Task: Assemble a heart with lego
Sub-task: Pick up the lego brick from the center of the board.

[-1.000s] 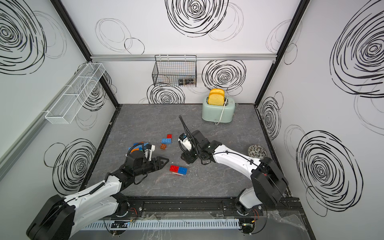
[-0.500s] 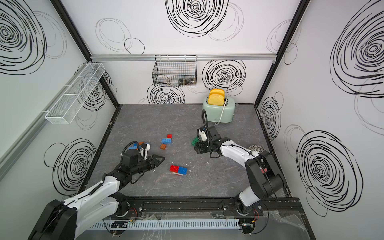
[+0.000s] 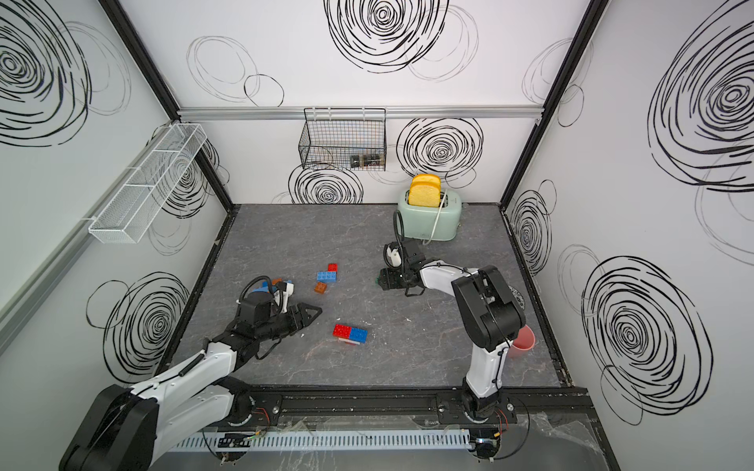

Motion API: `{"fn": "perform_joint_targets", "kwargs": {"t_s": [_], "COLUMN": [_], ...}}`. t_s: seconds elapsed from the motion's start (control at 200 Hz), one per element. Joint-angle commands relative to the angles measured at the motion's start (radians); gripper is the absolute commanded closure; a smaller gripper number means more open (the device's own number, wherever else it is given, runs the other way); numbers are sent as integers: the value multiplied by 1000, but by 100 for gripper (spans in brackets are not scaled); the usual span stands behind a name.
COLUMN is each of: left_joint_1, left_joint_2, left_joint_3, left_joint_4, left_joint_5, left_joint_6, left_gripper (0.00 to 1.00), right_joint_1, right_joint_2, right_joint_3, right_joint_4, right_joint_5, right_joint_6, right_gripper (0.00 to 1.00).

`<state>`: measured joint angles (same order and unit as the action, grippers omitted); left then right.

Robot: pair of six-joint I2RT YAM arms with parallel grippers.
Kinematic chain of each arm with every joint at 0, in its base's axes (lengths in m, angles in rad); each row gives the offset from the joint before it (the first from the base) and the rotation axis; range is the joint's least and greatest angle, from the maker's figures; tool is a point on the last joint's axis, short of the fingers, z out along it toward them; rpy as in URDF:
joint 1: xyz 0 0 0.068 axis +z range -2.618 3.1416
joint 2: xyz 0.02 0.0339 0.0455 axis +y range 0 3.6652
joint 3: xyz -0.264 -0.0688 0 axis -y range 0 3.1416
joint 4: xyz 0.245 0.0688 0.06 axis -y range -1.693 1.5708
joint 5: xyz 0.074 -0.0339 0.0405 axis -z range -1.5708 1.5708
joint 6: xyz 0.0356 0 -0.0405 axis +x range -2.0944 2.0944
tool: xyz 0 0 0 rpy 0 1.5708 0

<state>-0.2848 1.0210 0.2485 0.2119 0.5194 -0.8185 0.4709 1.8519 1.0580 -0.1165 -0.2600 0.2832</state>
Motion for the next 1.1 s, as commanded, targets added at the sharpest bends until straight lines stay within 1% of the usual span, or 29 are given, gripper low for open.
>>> {"fn": "perform_joint_targets", "kwargs": {"t_s": [0.0,0.15,0.31,0.41,0.54,0.65,0.74,0.826,0.941,1.096], "left_joint_1": [11,12,14,16,15,15,15,12,2,-42], "left_joint_2": [0,-4,-2,-2,2,8,13,14,20,34], "left_joint_3": [-13,-15,-15,-15,-15,-14,-14,-14,-11,0], "left_joint_4": [48,47,46,45,50,55,58,62,67,74], "left_joint_5": [18,17,16,16,17,21,22,24,30,25], "left_joint_6": [13,13,15,15,15,16,15,15,13,10], "left_gripper": [35,35,35,35,35,35,35,35,35,35], "right_joint_1": [20,64,112,137,181,205,214,223,227,231], "right_joint_2": [37,91,154,178,197,198,175,125,37,-87], "right_joint_3": [57,133,218,251,275,275,254,209,142,47], "right_joint_4": [21,0,-73,-114,-162,-176,-172,-152,-156,-242], "right_joint_5": [3,21,97,148,255,304,305,299,298,266], "right_joint_6": [-10,-34,-82,-115,-166,-197,-227,-260,-290,-302], "right_gripper": [28,28,30,37,47,56,64,68,69,69]}}
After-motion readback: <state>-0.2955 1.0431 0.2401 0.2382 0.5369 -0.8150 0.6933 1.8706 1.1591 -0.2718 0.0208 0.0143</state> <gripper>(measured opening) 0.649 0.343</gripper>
